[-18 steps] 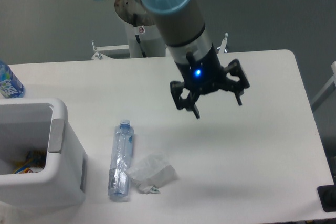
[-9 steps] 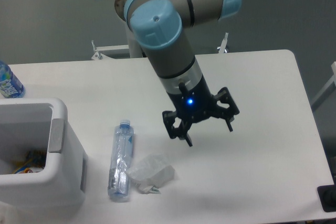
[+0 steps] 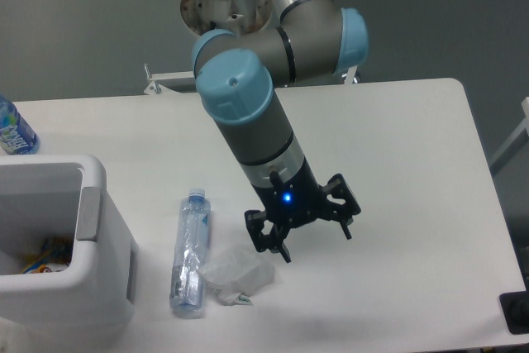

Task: Place the trash in the trash can
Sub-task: 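Move the open gripper down toward the crumpled white wrapper, then lower the gripper onto the white wrapper and close on it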

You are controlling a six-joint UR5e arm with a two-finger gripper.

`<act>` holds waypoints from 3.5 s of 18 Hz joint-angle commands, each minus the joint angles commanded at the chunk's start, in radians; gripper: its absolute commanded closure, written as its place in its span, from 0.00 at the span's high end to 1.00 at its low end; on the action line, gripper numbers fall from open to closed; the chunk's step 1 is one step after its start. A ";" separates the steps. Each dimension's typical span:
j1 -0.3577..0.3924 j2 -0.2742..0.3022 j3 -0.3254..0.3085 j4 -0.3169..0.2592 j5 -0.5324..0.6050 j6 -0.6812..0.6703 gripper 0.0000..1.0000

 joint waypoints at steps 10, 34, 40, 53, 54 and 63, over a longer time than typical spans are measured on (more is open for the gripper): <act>-0.020 -0.005 -0.113 -0.002 -0.106 0.484 1.00; -0.037 -0.144 -0.146 0.002 -0.137 0.762 0.98; -0.038 -0.164 -0.123 0.000 -0.132 0.750 0.81; -0.046 -0.176 -0.104 0.000 -0.130 0.704 0.53; -0.046 -0.176 -0.104 0.000 -0.130 0.695 0.44; -0.051 -0.150 -0.098 -0.002 -0.135 0.661 0.00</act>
